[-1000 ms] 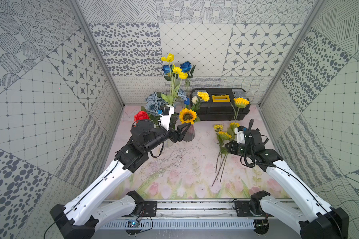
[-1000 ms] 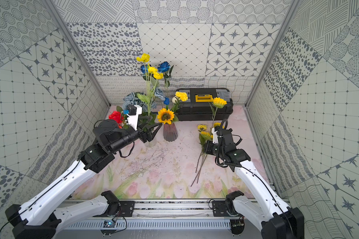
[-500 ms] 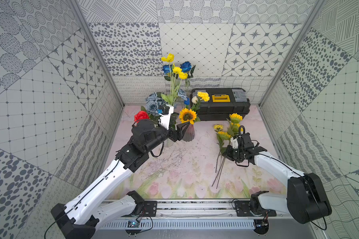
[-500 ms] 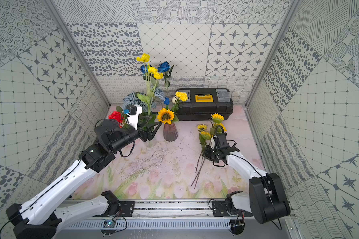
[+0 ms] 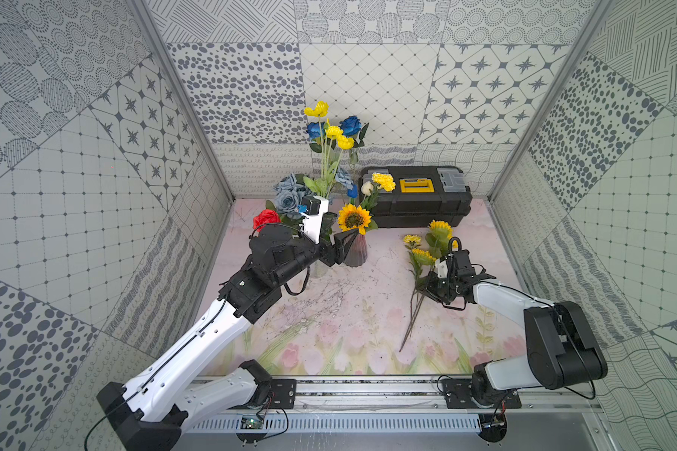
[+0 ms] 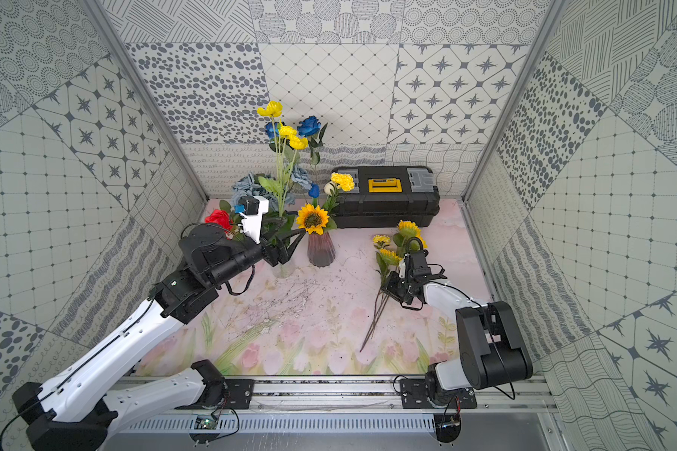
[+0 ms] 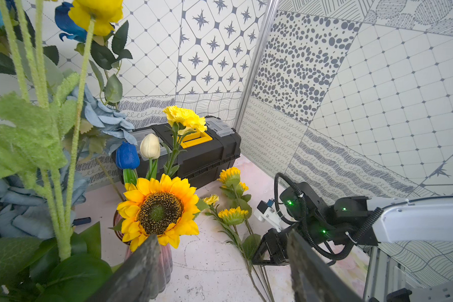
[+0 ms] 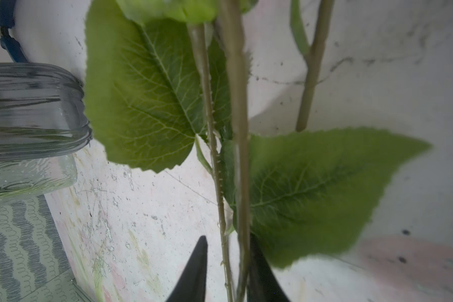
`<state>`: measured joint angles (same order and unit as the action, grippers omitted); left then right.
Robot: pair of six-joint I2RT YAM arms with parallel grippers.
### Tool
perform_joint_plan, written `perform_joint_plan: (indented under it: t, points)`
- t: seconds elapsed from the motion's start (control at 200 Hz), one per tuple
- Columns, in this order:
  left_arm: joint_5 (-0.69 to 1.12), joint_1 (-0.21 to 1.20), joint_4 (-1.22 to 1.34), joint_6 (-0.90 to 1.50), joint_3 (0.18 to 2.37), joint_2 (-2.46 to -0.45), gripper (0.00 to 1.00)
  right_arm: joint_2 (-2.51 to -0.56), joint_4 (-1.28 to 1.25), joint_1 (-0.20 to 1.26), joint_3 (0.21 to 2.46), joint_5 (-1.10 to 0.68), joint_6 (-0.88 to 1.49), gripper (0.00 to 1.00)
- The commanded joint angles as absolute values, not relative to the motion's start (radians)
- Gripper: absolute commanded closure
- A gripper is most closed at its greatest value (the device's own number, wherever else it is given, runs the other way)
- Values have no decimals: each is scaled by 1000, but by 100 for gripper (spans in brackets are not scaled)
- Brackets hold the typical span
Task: Pick out yellow flowers from the vase
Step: Place the flower at the center of the board.
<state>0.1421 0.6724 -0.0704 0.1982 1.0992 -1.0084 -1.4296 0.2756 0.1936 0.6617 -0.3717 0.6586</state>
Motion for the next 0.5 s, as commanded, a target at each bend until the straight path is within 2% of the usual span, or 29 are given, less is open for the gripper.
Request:
perform_joint_plan:
  t: [0.0,0.245,0.49]
  points:
    - [126,667,-64,187,1107,-1012,23,-1369,264,187,666,-355,667,63]
    - [57,663,-81,184,1097,-1012,23,-1213,334,187,694,-316,645,47]
    - [6,613,-112,233,1079,-1011,23,-1147,348,191,754,-342,633,40]
